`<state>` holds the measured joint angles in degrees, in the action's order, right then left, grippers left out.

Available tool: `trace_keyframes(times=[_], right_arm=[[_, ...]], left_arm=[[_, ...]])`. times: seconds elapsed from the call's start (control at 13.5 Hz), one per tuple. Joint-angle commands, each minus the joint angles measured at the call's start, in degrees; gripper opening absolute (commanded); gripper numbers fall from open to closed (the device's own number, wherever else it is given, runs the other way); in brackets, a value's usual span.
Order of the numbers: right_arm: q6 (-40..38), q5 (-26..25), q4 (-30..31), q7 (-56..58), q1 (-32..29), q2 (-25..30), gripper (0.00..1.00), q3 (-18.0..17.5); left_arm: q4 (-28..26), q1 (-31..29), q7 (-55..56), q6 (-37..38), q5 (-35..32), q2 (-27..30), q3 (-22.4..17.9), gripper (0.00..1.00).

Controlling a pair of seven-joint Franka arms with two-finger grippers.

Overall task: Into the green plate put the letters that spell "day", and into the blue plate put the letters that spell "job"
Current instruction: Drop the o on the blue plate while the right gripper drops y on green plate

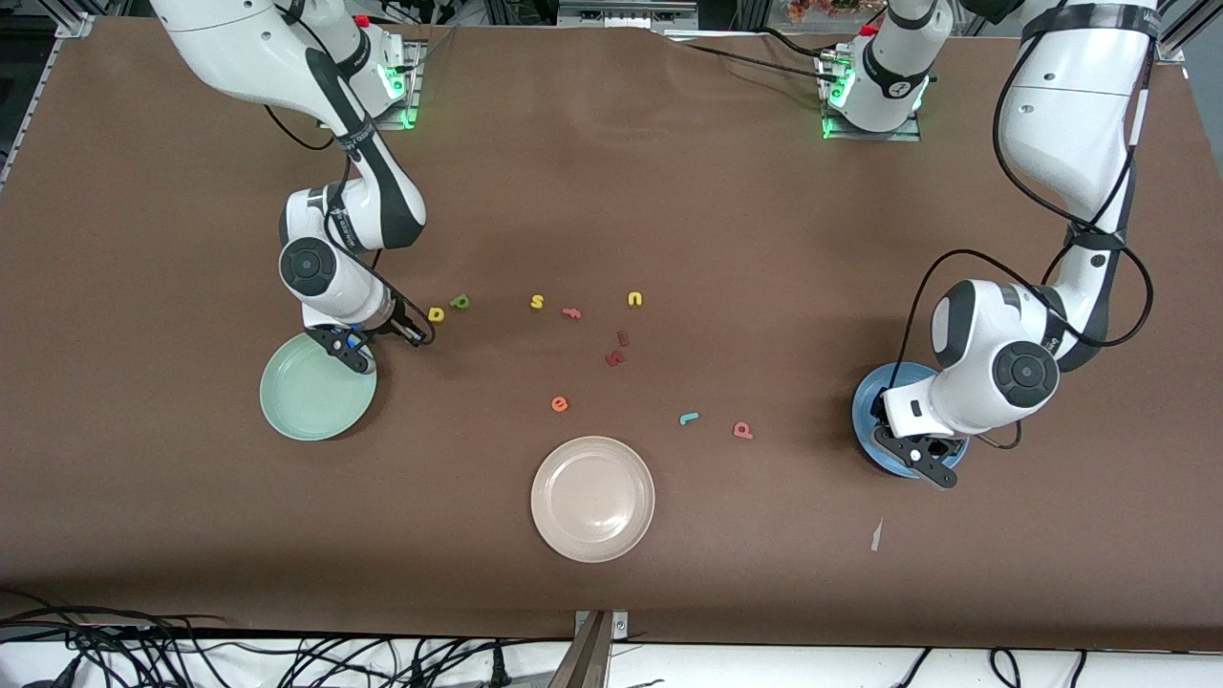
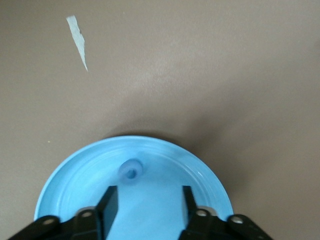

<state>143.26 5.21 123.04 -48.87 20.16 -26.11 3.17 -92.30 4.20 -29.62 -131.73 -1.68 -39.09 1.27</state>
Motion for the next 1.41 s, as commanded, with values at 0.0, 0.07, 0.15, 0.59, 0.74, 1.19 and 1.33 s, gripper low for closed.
trace_keyframes(times=[0.0, 0.07, 0.15, 0.59, 0.74, 1.19, 1.33], right_arm=[[0.4, 0.9, 0.8, -0.6, 0.4, -0.1, 0.00, 0.1], [0.1, 0.9, 0.6, -1.1, 0.4, 0.3, 0.00, 0.1], [-0.2, 0.9, 0.4, -1.1, 0.4, 0.9, 0.00, 0.1], [-9.7, -1.2, -3.7, -0.4, 0.2, 6.9, 0.00, 4.0], [-10.0, -5.0, -4.6, 1.1, -0.2, 6.8, 0.00, 8.0], [-6.2, -5.4, -4.3, 8.8, -1.4, 5.8, 0.00, 12.7], [-5.8, -5.3, -4.2, 8.8, -1.5, 5.7, 0.31, 12.7]], left_arm=[[2.8, -0.2, -1.5, 1.0, 1.2, -0.9, 0.8, 1.00], [2.8, 0.2, -1.6, 1.1, 1.4, -0.9, 1.3, 1.00], [2.8, 1.2, -1.4, 1.0, 1.5, -1.0, 2.4, 1.00], [5.6, 7.9, 1.7, 1.0, 4.7, -2.7, 4.1, 1.00], [5.7, 9.8, 9.6, 1.0, 9.6, -3.3, 4.0, 1.00], [8.7, 12.1, 36.1, 1.0, 9.9, -5.8, 3.5, 1.00], [9.0, 12.7, 43.5, 0.9, 7.4, -6.5, 3.4, 1.00]])
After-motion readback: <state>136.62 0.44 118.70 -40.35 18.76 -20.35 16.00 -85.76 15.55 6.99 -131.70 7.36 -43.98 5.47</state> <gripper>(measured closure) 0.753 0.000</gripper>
